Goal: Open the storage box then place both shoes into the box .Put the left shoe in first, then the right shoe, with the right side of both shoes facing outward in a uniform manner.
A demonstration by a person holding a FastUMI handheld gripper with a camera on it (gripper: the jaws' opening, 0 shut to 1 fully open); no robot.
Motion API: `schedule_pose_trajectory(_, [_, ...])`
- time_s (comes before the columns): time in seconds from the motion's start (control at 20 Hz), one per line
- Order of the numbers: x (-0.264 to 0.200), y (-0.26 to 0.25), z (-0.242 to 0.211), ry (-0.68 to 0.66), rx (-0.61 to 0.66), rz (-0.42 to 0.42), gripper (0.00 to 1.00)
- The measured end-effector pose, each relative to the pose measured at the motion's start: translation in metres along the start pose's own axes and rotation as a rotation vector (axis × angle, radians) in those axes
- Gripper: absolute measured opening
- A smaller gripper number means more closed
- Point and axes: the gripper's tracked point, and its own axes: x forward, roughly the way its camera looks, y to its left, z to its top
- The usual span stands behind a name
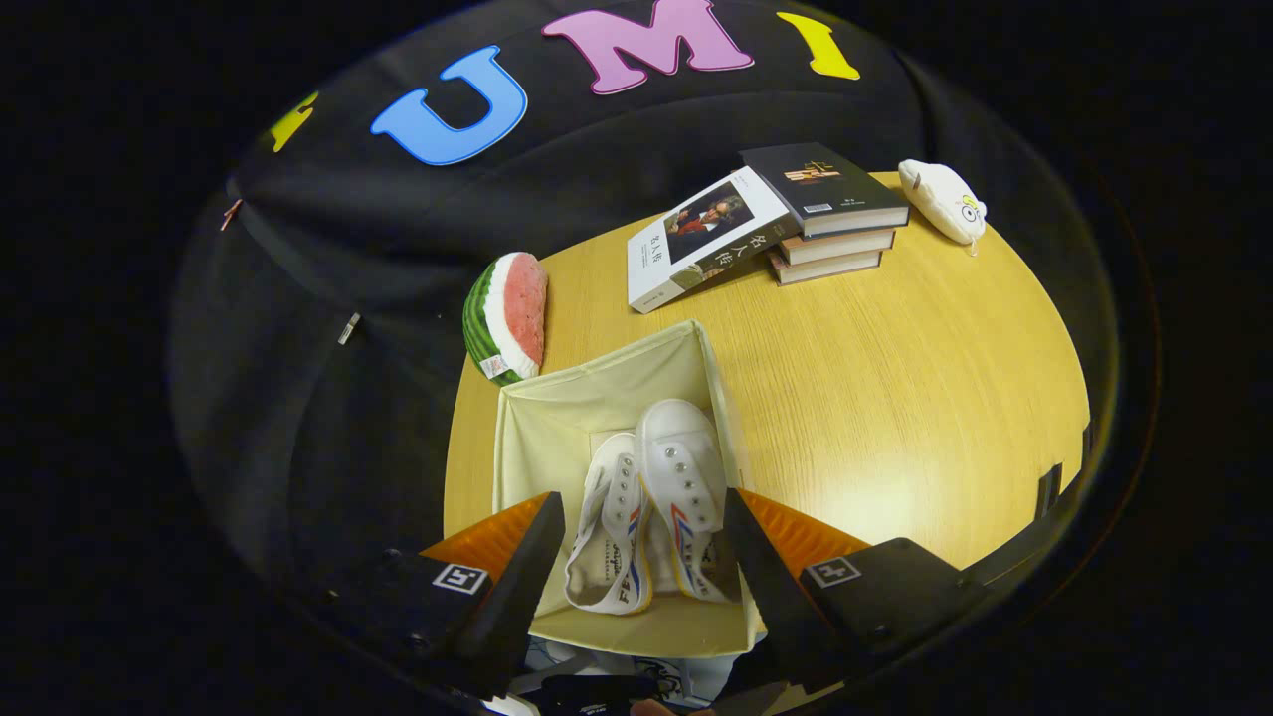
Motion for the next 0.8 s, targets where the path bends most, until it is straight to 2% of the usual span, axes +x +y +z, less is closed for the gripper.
schedule_pose_trajectory(0.15, [-0.003, -0.007, 0.004, -0.033, -0.054, 0.014, 0.99])
schedule_pose_trajectory(0.35, [-0.018, -0.020, 0.024, -0.160, -0.133, 0.061, 0.99])
schedule_pose_trajectory(0.55, [-0.044, -0.041, 0.068, -0.324, -0.187, 0.080, 0.99])
schedule_pose_trajectory(0.8, [-0.082, -0.087, 0.137, -0.537, -0.282, 0.049, 0.99])
